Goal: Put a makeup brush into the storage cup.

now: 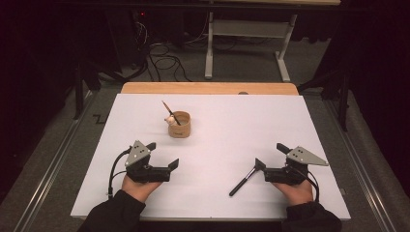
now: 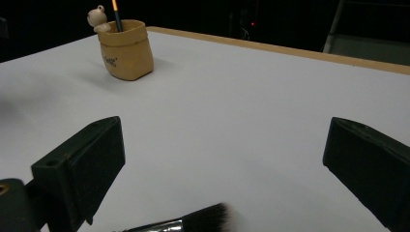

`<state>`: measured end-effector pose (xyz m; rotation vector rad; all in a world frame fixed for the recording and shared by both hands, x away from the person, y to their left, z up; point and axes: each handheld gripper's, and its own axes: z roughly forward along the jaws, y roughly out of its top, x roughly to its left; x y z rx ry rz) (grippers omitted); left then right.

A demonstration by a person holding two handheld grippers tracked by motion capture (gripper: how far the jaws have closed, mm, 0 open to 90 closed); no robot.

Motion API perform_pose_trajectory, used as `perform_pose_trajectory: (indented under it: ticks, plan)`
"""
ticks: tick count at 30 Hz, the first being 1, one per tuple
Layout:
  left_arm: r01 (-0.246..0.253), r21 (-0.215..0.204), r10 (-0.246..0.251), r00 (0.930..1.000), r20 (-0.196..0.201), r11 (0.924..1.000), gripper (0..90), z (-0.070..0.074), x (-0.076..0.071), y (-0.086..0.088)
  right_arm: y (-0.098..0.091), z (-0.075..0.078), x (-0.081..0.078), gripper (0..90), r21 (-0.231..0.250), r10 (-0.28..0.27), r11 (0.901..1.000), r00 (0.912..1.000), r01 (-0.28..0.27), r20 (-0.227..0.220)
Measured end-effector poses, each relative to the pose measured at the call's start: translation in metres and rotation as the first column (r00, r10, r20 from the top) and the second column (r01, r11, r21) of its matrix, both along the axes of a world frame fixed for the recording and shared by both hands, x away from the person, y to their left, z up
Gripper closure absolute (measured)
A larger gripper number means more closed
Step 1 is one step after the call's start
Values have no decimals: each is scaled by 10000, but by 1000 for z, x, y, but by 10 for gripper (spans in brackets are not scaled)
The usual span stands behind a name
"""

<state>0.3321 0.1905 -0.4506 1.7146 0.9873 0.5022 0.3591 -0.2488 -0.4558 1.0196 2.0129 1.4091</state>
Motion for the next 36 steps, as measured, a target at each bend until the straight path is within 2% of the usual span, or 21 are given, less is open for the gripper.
perform_pose_trajectory:
  ticks: [5, 7, 8, 10, 11, 12, 15, 17, 21, 23, 30, 31, 32, 34, 35, 36]
  plan:
    - [84, 544, -77, 9999, -118, 9985, 2, -2, 0, -1, -2, -1, 5, 18, 76, -99, 9999, 9999, 99, -21]
    - [131, 615, -118, 9997, -210, 9980, 2, -3, 0, -2, -3, -1, 5, 18, 64, -164, 9998, 9998, 165, -64]
    - [168, 751, -143, 9993, -331, 9970, 2, -4, 1, -2, -2, -2, 7, 18, -97, -157, 9998, 9999, 157, 1]
    - [201, 1032, -143, 9983, -564, 9945, 3, -8, 4, -3, -2, -2, 7, 19, -123, -167, 9998, 9999, 166, -29]
    - [167, 1263, -57, 9961, -875, 9919, 7, -12, 8, -4, -1, -2, 6, 18, -124, -219, 9997, 9997, 218, -88]
    - [167, 1263, -57, 9961, -875, 9919, 7, -12, 8, -4, -2, -2, 6, 18, -186, -238, 9995, 9997, 236, -55]
    - [85, 1381, 109, 9903, -1387, 9904, 13, -16, 13, -2, -3, -2, 4, 18, -226, -315, 9993, 9995, 313, -100]
    - [-43, 1475, 272, 9878, -1535, 9890, 14, -17, 14, -2, -4, -2, 2, 18, -317, -324, 9990, 9994, 321, -86]
    - [-176, 1650, 466, 9837, -1738, 9861, 16, -17, 14, -2, -5, -1, 0, 18, -289, -358, 9989, 9993, 355, -93]
    - [-280, 1751, 624, 9790, -1942, 9841, 16, -16, 12, 1, -4, 0, 1, 18, -285, -309, 9991, 9995, 308, -52]
    - [-269, 1678, 643, 9731, -2213, 9855, 17, -16, 13, 8, -2, -4, 6, 18, -440, -215, 9988, 9996, 206, -185]
    - [-253, 1681, 643, 9708, -2310, 9855, 17, -16, 14, 9, -2, -4, 7, 19, -425, -273, 9987, 9995, 266, -166]
    - [-147, 1693, 587, 9643, -2583, 9854, 18, -19, 17, 10, -2, -4, 8, 19, -439, -323, 9985, 9994, 316, -152]
    - [-66, 1734, 539, 9615, -2695, 9848, 19, -20, 18, 10, -3, -3, 8, 19, -461, -376, 9983, 9992, 369, -145]
    - [133, 1886, 447, 9529, -2999, 9820, 21, -22, 19, 9, -4, -2, 8, 18, -467, -490, 9977, 9987, 482, -164]
    - [241, 1839, 365, 9470, -3193, 9826, 23, -23, 20, 9, -4, -2, 8, 19, -488, -539, 9974, 9985, 532, -130]
